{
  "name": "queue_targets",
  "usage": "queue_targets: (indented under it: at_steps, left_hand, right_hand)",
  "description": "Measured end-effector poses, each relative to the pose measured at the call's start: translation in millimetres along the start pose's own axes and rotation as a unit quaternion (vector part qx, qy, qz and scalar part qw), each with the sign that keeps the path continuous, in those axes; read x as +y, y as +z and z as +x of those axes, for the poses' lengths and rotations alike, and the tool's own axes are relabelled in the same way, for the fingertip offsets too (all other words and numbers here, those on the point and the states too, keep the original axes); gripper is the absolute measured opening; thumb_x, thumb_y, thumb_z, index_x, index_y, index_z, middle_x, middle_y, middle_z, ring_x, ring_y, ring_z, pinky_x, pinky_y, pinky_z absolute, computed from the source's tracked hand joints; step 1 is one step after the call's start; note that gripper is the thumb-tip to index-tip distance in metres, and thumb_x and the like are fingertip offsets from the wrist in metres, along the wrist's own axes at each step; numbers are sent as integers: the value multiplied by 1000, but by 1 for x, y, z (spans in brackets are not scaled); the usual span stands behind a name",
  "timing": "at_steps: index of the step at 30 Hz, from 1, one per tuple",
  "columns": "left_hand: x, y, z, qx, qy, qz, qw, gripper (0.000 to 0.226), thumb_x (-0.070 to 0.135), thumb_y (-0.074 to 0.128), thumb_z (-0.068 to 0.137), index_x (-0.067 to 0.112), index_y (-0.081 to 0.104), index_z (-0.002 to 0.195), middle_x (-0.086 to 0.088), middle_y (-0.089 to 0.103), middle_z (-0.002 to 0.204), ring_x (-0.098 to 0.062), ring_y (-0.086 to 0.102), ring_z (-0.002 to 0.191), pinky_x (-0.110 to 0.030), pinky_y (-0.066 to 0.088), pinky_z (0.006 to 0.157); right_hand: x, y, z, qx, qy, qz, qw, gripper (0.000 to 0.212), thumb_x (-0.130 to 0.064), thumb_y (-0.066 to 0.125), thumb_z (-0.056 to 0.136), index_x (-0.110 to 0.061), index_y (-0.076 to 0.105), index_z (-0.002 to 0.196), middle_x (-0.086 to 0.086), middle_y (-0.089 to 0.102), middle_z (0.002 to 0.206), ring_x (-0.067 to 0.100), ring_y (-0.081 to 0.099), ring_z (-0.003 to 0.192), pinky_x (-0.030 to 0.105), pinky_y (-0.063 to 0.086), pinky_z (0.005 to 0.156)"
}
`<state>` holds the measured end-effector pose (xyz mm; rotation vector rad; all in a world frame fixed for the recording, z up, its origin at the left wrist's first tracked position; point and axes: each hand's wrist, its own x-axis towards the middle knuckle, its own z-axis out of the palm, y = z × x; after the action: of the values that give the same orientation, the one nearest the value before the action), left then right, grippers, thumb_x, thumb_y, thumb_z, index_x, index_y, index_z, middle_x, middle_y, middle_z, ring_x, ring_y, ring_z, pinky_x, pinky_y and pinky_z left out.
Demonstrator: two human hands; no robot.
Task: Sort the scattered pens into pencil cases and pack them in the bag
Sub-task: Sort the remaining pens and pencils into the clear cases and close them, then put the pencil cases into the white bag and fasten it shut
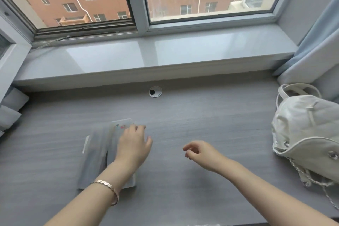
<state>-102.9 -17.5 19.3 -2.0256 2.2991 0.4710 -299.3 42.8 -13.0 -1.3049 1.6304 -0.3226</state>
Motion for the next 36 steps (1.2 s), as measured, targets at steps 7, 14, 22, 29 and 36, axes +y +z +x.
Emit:
queue_targets:
  at_steps: [7,14,22,29,36]
  left_hand:
    - [127,7,5,-106,227,23,968,37,35,39,96,21,47,128,2,53,128,-20,52,116,-29,41,88]
    - [194,3,-11,-93,330,14,939,36,34,37,96,21,48,128,1,55,127,-20,54,114,-28,41,88]
    - [191,3,-17,-97,349,-6,932,32,33,38,96,22,53,122,3,59,121,-18,56,109,-27,41,86]
    - [175,-20,-24,-67,342,-169,922,30,30,51,89,28,53,119,17,57,100,-7,57,85,-26,47,79]
    - [115,-34,-48,-25,324,-287,901,25,55,54,65,42,54,87,17,55,85,-1,55,70,-10,39,61]
  right_hand:
    - [47,-111,-48,129,-4,-157,979,28,-18,49,91,-15,61,116,2,65,112,14,58,102,23,41,88]
    - [118,-195,-104,309,180,-343,868,40,-48,64,78,-15,54,97,5,51,106,25,48,109,35,38,89]
    - [173,-173,-98,490,27,-393,778,65,-53,26,95,-12,50,50,4,51,46,23,55,41,28,37,38]
    - [87,-159,-84,516,-154,-358,762,59,-48,34,91,-16,41,41,1,46,36,20,47,31,16,28,34]
    - [-24,-113,-68,343,-254,-203,881,40,-60,38,73,-25,36,53,-10,31,44,11,35,51,24,26,50]
